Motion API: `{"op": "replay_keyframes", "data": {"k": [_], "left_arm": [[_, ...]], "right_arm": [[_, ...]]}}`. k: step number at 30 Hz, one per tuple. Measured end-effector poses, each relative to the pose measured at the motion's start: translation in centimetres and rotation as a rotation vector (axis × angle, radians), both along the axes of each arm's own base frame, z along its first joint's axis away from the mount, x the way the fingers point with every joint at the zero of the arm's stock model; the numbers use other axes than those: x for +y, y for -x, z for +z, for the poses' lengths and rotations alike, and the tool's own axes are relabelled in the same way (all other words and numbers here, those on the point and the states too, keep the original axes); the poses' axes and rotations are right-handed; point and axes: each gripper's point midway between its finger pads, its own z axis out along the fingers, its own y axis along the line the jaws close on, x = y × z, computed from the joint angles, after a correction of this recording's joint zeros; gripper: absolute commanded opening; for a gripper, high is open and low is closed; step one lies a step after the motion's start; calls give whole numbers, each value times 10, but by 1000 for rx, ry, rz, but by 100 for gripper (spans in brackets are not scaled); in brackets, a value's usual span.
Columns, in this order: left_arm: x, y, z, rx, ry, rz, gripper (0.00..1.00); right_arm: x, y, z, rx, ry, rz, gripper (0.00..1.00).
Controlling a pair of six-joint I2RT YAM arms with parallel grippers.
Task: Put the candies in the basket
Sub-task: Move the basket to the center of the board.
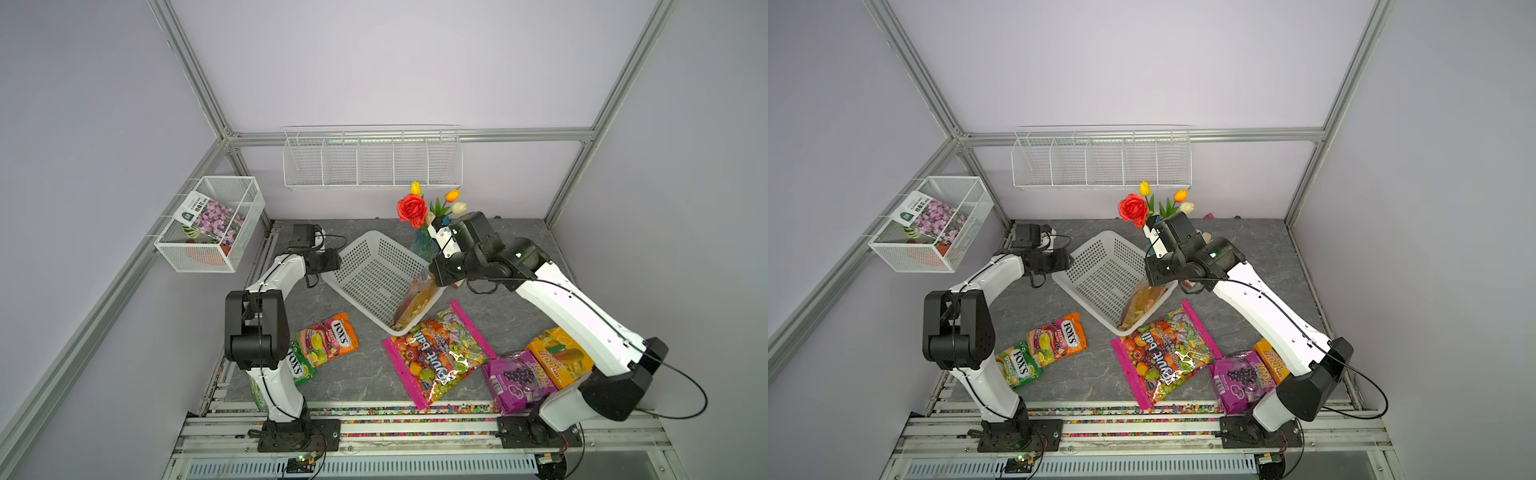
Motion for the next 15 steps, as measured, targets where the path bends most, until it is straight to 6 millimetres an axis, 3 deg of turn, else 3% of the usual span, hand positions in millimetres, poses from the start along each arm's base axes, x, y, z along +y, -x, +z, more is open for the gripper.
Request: {"op": "replay_keyframes", "data": {"k": [3, 7, 15], "left_arm": [[-1, 3, -1, -7, -15, -39, 40], [-1, 19, -4, 3, -25, -48, 37], [14, 79, -2, 32, -49, 11, 36]], "right_arm": [[1, 0, -1, 1, -1, 2, 0], [2, -2, 2, -11, -8, 0, 0], [5, -1, -3, -2, -24, 7, 0]]}}
